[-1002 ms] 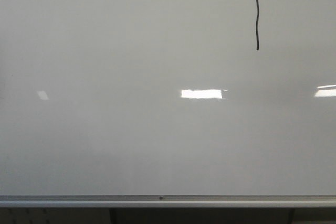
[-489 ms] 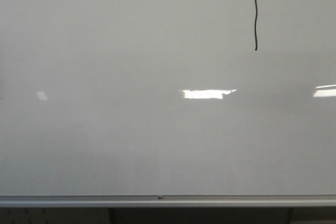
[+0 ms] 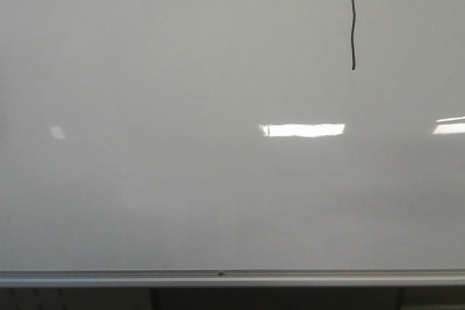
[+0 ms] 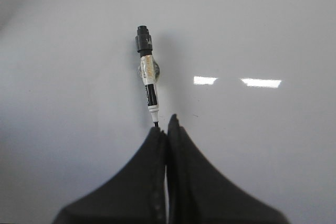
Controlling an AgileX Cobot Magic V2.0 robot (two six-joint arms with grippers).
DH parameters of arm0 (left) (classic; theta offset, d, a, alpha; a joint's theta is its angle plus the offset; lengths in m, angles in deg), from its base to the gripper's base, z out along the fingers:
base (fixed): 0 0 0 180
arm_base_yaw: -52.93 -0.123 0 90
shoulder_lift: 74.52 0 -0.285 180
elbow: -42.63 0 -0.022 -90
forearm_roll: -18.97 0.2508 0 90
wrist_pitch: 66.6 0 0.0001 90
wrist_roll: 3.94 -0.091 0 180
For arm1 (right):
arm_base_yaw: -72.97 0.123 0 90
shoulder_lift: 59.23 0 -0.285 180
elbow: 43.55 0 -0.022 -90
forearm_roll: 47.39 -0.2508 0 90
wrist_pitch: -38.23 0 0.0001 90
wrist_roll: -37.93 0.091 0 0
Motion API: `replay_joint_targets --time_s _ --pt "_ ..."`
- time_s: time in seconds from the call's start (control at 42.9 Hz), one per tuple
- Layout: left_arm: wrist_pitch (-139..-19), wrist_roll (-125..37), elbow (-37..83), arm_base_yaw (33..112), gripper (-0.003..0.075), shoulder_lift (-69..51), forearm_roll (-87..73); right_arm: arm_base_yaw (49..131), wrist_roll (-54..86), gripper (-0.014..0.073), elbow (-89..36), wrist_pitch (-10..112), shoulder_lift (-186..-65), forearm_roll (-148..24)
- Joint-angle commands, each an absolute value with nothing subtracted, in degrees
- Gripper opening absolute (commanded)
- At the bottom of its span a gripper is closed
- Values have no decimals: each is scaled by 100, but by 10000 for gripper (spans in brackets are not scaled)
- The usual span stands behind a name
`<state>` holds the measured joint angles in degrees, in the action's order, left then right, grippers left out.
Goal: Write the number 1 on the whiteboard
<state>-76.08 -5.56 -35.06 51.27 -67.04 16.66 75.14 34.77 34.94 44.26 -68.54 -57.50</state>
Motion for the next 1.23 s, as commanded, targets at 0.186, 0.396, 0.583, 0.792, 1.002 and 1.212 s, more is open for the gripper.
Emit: replay_joint_targets --time_s 0.186,0.396,0.583,0.792,1.002,1.212 --pt "-7151 -505 -3634 5120 -20 -6795 1617 7454 3556 -89 3394 4576 -6542 -5596" --pt "-7151 -505 -3634 5120 -20 -6795 1617 7454 3556 -89 3394 4576 -6542 -5596" --pt "-7151 -505 -3634 5120 -20 -6795 1617 7454 3556 -89 3394 4576 -6542 -5596" --pt "-7151 -505 -3634 5120 -20 -6795 1617 7454 3556 -89 3394 4576 -6542 -5596" --pt "-7151 -505 -3634 5120 -20 -6795 1617 7454 3556 -89 3394 4576 -6542 -5596" --pt "-7151 -505 -3634 5120 -20 -6795 1617 7454 3556 -89 3394 4576 -6542 -5596"
